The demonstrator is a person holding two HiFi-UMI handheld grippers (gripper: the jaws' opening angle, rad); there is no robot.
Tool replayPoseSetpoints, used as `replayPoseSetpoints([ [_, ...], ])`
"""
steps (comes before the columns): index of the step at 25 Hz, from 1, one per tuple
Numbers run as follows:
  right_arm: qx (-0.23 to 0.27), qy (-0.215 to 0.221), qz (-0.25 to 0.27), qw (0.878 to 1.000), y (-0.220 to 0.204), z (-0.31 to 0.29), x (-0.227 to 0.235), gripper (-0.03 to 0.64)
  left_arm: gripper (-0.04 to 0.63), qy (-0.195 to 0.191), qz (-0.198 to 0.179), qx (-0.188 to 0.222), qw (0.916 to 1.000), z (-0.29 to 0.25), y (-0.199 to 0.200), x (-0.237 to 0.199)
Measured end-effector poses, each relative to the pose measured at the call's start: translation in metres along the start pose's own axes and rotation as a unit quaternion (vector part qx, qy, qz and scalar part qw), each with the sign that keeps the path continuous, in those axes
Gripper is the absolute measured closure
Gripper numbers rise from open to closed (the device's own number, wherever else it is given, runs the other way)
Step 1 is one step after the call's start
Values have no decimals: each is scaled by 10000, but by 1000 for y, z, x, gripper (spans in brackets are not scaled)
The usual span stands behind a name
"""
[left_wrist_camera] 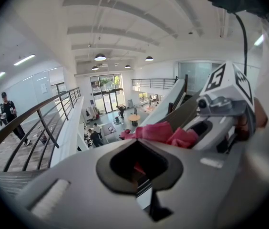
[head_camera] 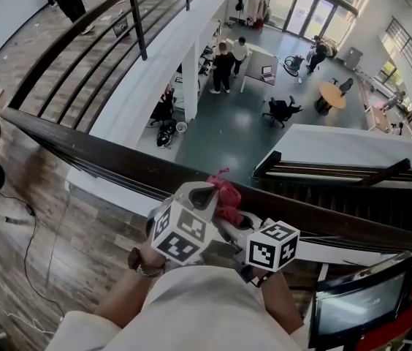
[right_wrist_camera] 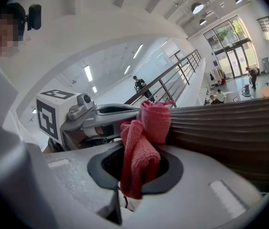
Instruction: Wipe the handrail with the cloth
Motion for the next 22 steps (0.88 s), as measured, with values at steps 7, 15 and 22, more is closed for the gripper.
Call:
replayPoseSetpoints([
  [7, -31, 9, 16, 10000, 6, -6, -5, 554, 592, 90, 99, 6, 9999, 6, 2, -7],
  [15, -101, 37, 105, 9999, 6, -21, -9, 554, 592, 241, 245, 21, 9994, 11, -8, -18],
  [22, -44, 130, 79, 9999, 7, -23, -9, 555, 592, 137, 499, 9, 9987, 11, -7, -23],
])
Point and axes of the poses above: the fingertips, and each gripper's own axes: z backward along the fingers, x to its right, y out of its top, the point moved 8 cm from there along z, backward along the fingers, and after that the axes turned 4 degrees about -z, right-handed, at the moved point
